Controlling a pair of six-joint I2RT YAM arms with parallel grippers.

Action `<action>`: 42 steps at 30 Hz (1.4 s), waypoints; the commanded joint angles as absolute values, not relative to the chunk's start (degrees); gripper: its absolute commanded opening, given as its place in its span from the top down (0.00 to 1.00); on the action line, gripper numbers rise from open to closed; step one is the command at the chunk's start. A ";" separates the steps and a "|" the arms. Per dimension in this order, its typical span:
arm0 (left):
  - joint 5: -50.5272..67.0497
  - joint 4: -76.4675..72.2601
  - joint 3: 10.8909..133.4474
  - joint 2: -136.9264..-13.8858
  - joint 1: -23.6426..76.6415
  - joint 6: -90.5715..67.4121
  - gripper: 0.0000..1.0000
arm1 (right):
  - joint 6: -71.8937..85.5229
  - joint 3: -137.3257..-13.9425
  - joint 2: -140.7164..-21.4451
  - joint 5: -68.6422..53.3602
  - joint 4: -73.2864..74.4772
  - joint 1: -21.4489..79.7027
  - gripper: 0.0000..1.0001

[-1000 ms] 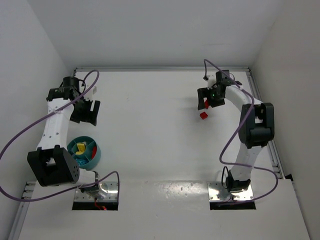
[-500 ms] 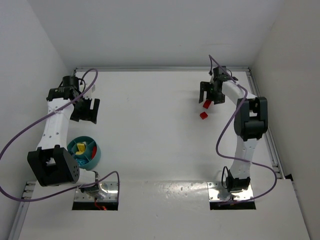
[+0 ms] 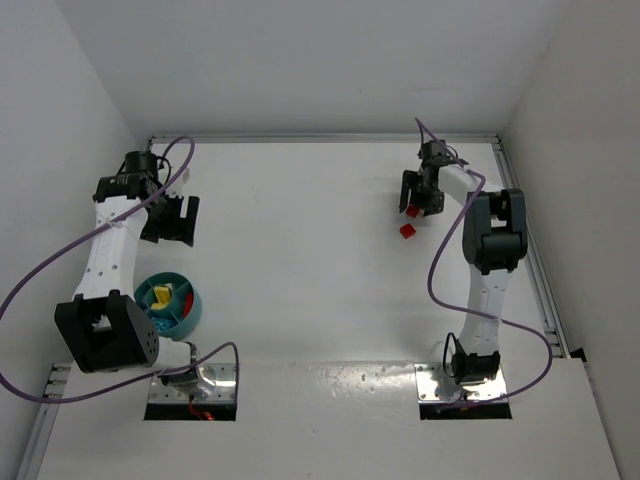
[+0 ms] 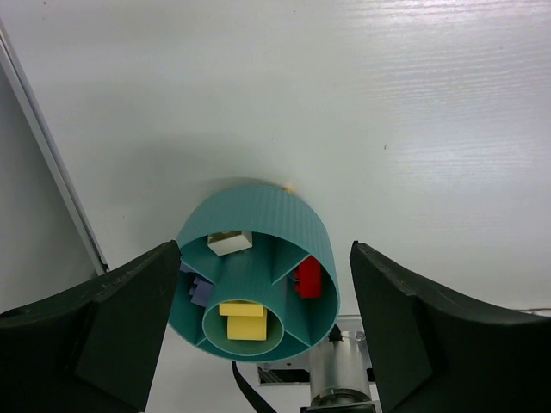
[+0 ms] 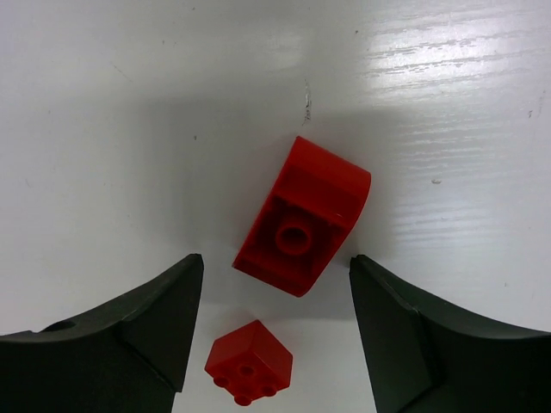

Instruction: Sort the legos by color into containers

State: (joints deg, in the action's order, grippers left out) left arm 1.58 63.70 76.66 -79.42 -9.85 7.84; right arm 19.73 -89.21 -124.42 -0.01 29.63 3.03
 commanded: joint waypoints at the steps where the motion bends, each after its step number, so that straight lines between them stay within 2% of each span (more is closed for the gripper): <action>1: 0.97 62.84 77.52 -78.13 -9.93 7.29 0.14 | 20.39 -90.62 -124.37 1.76 27.51 3.08 0.31; 3: 0.97 62.84 77.52 -77.61 -9.93 7.99 0.14 | 18.21 -90.01 -124.37 1.23 26.90 3.08 0.33; 7: 0.97 62.84 77.52 -77.61 -9.93 9.23 0.14 | 13.98 -86.32 -121.91 -1.40 24.97 2.55 0.43; 10: 1.58 61.70 76.30 -76.99 -9.93 10.89 0.14 | 10.73 -83.50 -120.15 -3.42 23.82 2.55 0.53; 14: 2.29 60.38 75.67 -75.77 -10.46 12.30 0.12 | 7.13 -82.18 -119.01 -4.83 23.82 2.02 0.74; 19: 9.82 59.85 75.67 -74.71 -10.99 16.17 0.09 | 0.73 -79.11 -114.01 -13.34 23.82 2.02 0.86; 21: 13.17 61.69 76.54 -74.00 -11.51 18.53 0.09 | -1.57 -77.09 -111.11 -20.36 23.82 2.54 0.87; 26: 34.94 67.84 79.62 -73.48 -12.74 28.54 0.05 | -11.48 -77.24 -104.60 -42.57 28.55 6.23 0.91; 32: 55.16 70.06 77.53 -70.58 -13.27 41.56 0.05 | -24.13 -84.00 -107.83 -60.52 42.86 13.95 0.97; 37: 65.11 65.32 76.82 -70.04 -12.05 39.31 0.05 | -32.07 -89.81 -110.03 -68.80 49.82 21.17 0.98; 42: 73.65 64.16 78.57 -73.90 -8.45 36.48 0.05 | -33.40 -92.81 -110.56 -71.27 49.83 28.29 1.00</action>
State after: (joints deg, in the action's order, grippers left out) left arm 63.33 66.50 77.06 -71.94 -10.59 36.75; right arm -28.25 -88.90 -110.34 -63.86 48.01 25.74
